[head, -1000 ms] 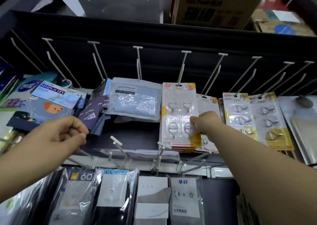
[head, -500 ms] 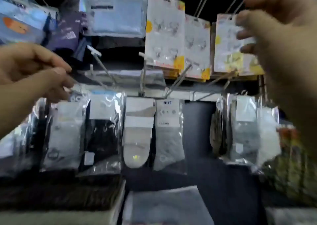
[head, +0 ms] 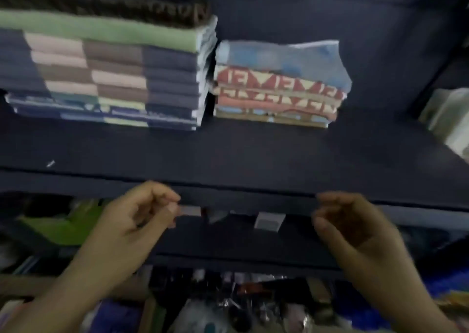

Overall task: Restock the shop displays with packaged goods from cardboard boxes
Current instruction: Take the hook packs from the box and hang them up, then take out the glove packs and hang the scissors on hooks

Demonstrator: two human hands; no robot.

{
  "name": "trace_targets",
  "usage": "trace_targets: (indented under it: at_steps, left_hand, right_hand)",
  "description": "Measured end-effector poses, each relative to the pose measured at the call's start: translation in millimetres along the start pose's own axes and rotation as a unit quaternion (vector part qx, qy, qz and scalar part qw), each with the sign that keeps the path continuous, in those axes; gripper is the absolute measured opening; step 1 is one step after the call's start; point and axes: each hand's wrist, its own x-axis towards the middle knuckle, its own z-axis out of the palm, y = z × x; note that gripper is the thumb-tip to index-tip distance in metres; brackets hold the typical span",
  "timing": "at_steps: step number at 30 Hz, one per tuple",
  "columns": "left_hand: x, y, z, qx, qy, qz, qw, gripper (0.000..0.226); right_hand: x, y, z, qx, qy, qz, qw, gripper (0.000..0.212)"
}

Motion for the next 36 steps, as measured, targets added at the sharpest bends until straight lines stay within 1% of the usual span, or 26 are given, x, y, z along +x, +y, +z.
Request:
trace_targets:
  at_steps: [1, 2, 3, 4, 6, 9, 12, 16, 21, 24, 27, 31, 33, 36]
  left_hand:
    - [-0.8, -21.5, 3.7, 0.013, -0.001, -0.02, 1.0, 0.007]
    - [-9.1, -35.3, 9.2, 0.023, -0.002, -0.047, 0.999, 0.02]
    - [-20.3, -51.7, 13.6, 0.015, -0.016, -0.072, 0.997, 0.029]
    - [-30.1, -64.0, 16.2, 0.031, -0.021, -0.096, 0.995, 0.034]
    - [-46.1, -87.5, 17.1, 0.03, -0.034, -0.141, 0.989, 0.034]
    - [-70.2, -121.5, 12.3, 0.022, -0.016, -0.194, 0.981, 0.031]
    - [-93.4, -147.7, 6.3, 0.014, 0.006, -0.242, 0.97, 0.036]
    - [-115.0, -164.2, 8.8, 0.014, 0.043, -0.272, 0.961, 0.026]
    - [-129.5, -182.5, 9.4, 0.006, 0.04, -0.321, 0.946, 0.027]
    - [-128.5, -184.4, 14.9, 0.023, 0.042, -0.324, 0.945, 0.032]
    - [-123.9, -185.0, 20.1, 0.023, 0.051, -0.338, 0.939, 0.03]
    - [-125.0, -187.1, 23.3, 0.006, 0.058, -0.359, 0.932, 0.027]
    - [-129.1, -190.8, 22.2, 0.025, 0.051, -0.359, 0.932, 0.028]
    - [-140.1, -198.0, 16.0, 0.043, 0.05, -0.368, 0.927, 0.028]
  right_hand:
    - [-2.0, 14.2, 4.7, -0.021, -0.02, 0.018, 0.999, 0.027]
    - [0.9, 28.2, 9.8, -0.054, -0.036, 0.035, 0.997, 0.022]
    - [-1.7, 33.3, 17.7, -0.059, -0.055, 0.053, 0.995, 0.02]
    - [-4.9, 47.6, 22.5, -0.078, -0.068, 0.06, 0.993, 0.022]
    - [-12.2, 69.7, 32.0, -0.114, -0.097, 0.069, 0.986, 0.026]
    - [-16.4, 87.0, 46.4, -0.112, -0.135, 0.087, 0.981, 0.028]
    - [-19.8, 103.3, 63.2, -0.138, -0.166, 0.108, 0.971, 0.028]
    - [-19.8, 120.5, 81.7, -0.136, -0.19, 0.118, 0.965, 0.026]
    - [-20.9, 134.9, 89.4, -0.137, -0.197, 0.149, 0.959, 0.016]
    - [-23.2, 141.6, 88.5, -0.129, -0.19, 0.159, 0.96, 0.016]
    - [-25.1, 151.2, 87.6, -0.127, -0.188, 0.18, 0.957, 0.025]
    - [-25.4, 163.4, 92.0, -0.131, -0.2, 0.204, 0.949, 0.02]
    - [-25.2, 167.8, 97.2, -0.137, -0.207, 0.213, 0.945, 0.015]
    - [-26.6, 171.0, 105.1, -0.13, -0.213, 0.225, 0.942, 0.014]
